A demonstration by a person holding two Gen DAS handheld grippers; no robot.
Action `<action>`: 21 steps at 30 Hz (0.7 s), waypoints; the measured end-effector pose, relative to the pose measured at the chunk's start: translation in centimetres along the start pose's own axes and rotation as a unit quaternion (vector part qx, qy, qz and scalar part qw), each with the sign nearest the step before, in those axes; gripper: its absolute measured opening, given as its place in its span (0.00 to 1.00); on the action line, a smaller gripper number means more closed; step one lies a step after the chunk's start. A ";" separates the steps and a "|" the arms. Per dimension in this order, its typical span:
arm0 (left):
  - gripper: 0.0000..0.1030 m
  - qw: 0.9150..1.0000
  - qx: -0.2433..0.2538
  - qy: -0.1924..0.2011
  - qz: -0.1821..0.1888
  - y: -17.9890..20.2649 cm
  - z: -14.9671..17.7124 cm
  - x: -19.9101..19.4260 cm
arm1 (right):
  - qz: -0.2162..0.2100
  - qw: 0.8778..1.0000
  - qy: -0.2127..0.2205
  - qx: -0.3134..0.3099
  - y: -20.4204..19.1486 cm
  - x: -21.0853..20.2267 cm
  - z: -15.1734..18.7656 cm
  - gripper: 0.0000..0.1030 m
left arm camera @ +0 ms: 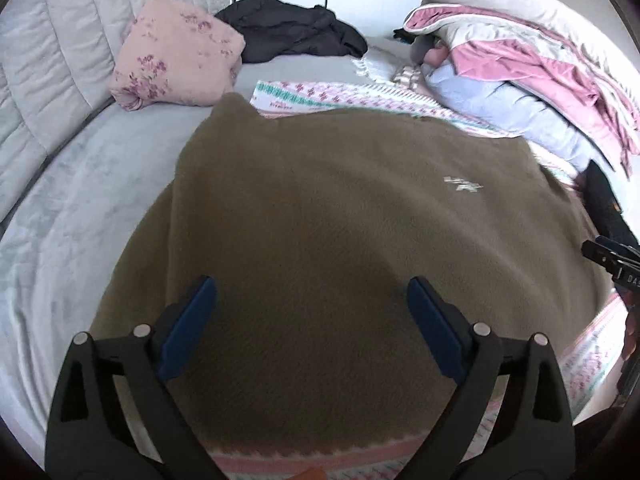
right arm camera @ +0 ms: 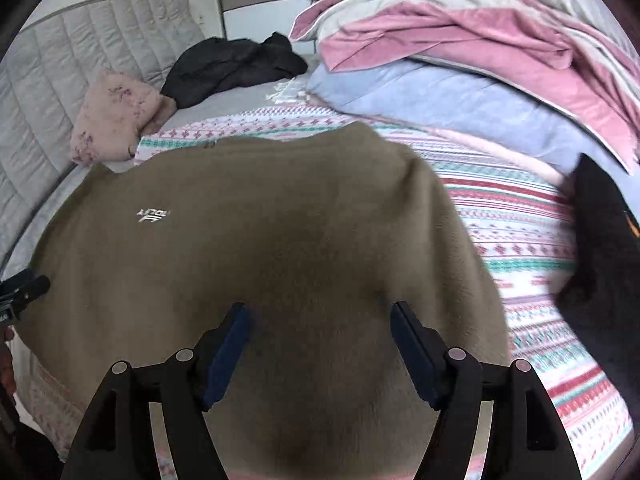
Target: Fold large clothes
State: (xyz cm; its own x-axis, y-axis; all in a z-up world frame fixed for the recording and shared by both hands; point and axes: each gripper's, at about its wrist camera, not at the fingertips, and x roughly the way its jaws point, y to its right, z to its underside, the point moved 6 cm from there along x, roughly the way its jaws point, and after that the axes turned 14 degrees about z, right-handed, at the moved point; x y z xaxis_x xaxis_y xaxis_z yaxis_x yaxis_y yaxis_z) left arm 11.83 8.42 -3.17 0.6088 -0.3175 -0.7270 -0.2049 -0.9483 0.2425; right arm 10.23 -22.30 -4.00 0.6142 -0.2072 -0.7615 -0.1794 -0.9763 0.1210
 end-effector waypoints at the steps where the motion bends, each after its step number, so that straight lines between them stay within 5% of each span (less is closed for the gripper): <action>1: 0.93 1.000 -0.004 0.000 0.002 0.4 0.1 -0.4 | 0.000 1.000 0.002 0.002 0.0 -0.5 0.0 0.72; 9: 0.96 1.000 -0.019 0.004 -0.006 4.6 2.0 -2.6 | 0.001 1.000 0.019 0.003 -2.2 -4.6 1.2 0.80; 21: 0.96 0.999 0.020 -0.047 -0.015 8.8 6.6 -1.6 | 0.019 0.999 -0.031 -0.024 -5.4 -4.9 5.6 0.82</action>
State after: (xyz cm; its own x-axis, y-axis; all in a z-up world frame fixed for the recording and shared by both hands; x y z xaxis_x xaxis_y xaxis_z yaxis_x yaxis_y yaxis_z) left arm 3.97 0.61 -4.14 0.5416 -0.2857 -0.7906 -0.2189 -0.9560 0.1955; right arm 3.92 -15.66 -4.46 0.5581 -0.2414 -0.7939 -0.1636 -0.9700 0.1799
